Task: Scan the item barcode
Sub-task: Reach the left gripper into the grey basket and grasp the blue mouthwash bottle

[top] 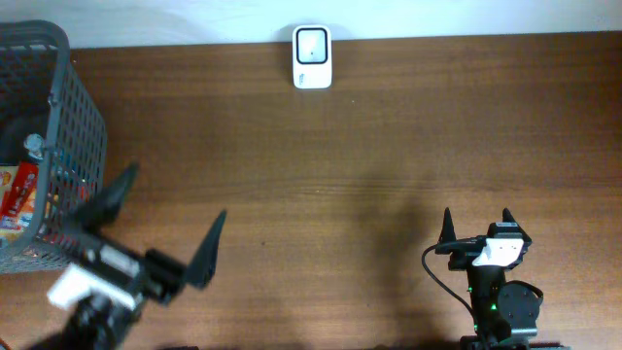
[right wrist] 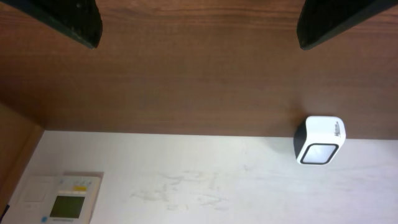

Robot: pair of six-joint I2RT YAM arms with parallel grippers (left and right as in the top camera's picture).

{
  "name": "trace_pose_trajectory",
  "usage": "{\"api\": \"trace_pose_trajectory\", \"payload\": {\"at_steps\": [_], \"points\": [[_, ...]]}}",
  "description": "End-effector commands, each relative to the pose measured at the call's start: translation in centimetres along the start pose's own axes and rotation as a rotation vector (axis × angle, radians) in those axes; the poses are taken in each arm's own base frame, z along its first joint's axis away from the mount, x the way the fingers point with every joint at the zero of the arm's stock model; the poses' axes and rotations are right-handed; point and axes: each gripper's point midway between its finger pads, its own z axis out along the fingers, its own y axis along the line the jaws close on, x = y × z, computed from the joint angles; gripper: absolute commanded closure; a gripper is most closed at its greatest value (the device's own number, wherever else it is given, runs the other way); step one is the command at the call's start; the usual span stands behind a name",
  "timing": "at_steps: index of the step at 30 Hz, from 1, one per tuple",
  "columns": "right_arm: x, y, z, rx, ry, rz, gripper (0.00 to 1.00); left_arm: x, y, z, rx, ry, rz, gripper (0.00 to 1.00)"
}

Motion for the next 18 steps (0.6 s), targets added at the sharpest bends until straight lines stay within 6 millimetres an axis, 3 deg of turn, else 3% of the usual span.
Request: {"api": "trace_pose_trajectory", "payload": {"at_steps": [1, 2, 3, 5, 7, 9, 11, 13, 14, 15, 17, 18], "points": [[0.4, -0.1, 0.0, 0.003, 0.007, -0.007, 0.02, -0.6, -3.9, 2.9, 0.393, 0.079, -0.077, 0.01], [0.4, -0.1, 0.0, 0.003, 0.007, -0.007, 0.01, -0.7, -4.1, 3.5, 0.446, 0.066, -0.072, 0.01], [0.4, -0.1, 0.0, 0.003, 0.007, -0.007, 0.01, -0.2, -3.2, 4.7, 0.425, 0.083, -0.094, 0.01], [0.4, -0.1, 0.0, 0.003, 0.007, -0.007, 0.02, 0.6, 0.4, 7.8, 0.285, 0.184, -0.248, 0.01], [0.4, -0.1, 0.0, 0.003, 0.007, -0.007, 0.01, 4.2, 2.9, 10.7, 0.244, 0.442, -0.343, 0.01], [0.4, -0.1, 0.0, 0.003, 0.007, -0.007, 0.02, 7.5, 3.2, 11.6, 0.259, 0.592, -0.459, 0.01], [0.4, -0.1, 0.0, 0.003, 0.007, -0.007, 0.01, 9.2, 4.0, 12.2, 0.229, 0.632, -0.474, 0.01], [0.4, -0.1, 0.0, 0.003, 0.007, -0.007, 0.01, 10.8, 8.8, 11.5, -0.095, 0.712, -0.444, 0.01], [0.4, -0.1, 0.0, 0.003, 0.007, -0.007, 0.02, 11.0, 11.9, 9.8, -0.33, 0.761, -0.432, 0.01], [0.4, -0.1, 0.0, 0.003, 0.007, -0.007, 0.02, 11.1, 13.8, 7.9, -0.503, 0.801, -0.444, 0.01], [0.4, -0.1, 0.0, 0.003, 0.007, -0.007, 0.01, 11.8, 16.5, 3.8, -0.789, 0.89, -0.434, 0.01], [0.4, -0.1, 0.0, 0.003, 0.007, -0.007, 0.02, 12.0, 16.8, 3.3, -0.824, 0.898, -0.439, 0.01]]}}
